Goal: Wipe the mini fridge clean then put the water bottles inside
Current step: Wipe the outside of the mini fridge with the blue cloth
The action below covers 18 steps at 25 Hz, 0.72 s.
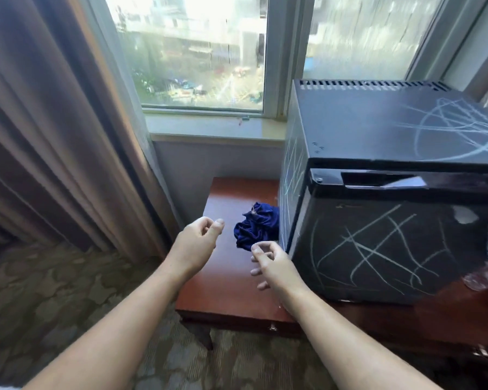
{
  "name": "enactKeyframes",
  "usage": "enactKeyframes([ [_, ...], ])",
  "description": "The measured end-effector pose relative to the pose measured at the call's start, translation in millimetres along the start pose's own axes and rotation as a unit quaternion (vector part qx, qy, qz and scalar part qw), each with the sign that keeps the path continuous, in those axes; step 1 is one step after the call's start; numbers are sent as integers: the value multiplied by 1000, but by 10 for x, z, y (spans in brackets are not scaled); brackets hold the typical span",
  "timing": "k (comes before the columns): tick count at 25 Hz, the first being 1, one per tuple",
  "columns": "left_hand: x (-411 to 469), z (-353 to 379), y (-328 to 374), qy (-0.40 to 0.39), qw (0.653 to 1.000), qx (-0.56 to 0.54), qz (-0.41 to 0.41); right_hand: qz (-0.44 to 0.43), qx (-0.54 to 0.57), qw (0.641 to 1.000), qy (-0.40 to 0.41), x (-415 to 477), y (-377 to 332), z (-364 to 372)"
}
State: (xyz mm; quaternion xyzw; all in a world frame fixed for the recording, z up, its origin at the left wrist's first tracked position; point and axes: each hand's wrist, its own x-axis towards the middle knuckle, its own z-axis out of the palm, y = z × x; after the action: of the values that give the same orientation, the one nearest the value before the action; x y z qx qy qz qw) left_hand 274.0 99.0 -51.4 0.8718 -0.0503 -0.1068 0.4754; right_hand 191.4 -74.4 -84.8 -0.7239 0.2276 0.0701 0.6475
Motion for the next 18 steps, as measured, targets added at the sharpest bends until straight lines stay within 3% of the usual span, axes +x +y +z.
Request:
enactKeyframes([
  [8,1154,225,-99,-126,972,188,58,36,-133,988,63,1287,113,181],
  [12,1747,499,-389,-199,917,313,147,60,-176,975,124,1829,327,383],
  [18,2642,1052,-989,-228,840,438,225,54,-246,949,192,2404,808,549],
])
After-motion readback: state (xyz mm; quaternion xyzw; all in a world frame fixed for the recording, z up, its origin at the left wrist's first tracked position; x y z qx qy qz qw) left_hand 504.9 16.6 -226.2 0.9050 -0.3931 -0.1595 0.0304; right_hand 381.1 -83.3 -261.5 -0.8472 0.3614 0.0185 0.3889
